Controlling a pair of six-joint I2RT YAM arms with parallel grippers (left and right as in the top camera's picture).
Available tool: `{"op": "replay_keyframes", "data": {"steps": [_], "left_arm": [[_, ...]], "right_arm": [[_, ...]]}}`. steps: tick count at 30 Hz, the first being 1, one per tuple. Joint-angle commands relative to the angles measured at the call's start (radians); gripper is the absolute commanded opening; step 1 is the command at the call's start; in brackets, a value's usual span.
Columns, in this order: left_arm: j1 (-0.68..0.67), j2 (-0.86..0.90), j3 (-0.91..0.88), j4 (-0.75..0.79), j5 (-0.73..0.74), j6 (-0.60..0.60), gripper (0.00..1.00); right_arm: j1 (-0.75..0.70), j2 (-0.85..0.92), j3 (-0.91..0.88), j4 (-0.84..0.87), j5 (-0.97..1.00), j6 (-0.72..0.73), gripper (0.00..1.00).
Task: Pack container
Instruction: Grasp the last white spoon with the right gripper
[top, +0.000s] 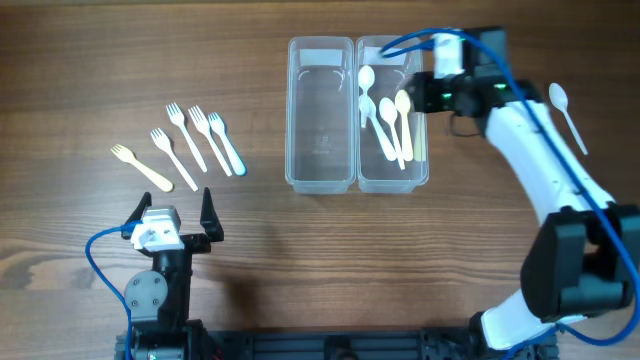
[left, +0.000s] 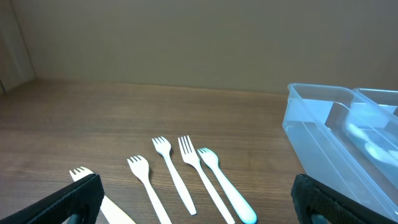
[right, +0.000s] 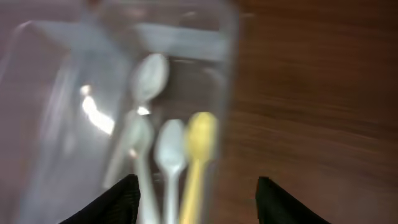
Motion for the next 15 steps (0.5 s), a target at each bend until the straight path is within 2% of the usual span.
{"op": "replay_keyframes", "data": {"steps": [1, 4, 11, 15], "left_arm": [[-0.006, -0.007, -0.008, 0.003, 0.009, 0.019, 1.0], [-0.006, -0.007, -0.008, 0.003, 0.009, 0.019, 1.0], [-0.006, -0.007, -0.008, 0.003, 0.009, 0.019, 1.0], [-0.006, -0.007, -0.008, 0.003, 0.009, 0.019, 1.0]], "right_arm": [[-0.178, -0.082, 0.01, -0.021, 0.145, -0.072, 0.6], [-0.287, -0.072, 0.01, -0.023, 0.143, -0.14, 0.64], [-0.482, -0.019, 0.009, 0.037, 0.144, -0.272, 0.52], [-0.523, 0.018, 0.005, 0.086, 0.172, -0.401, 0.51]]}}
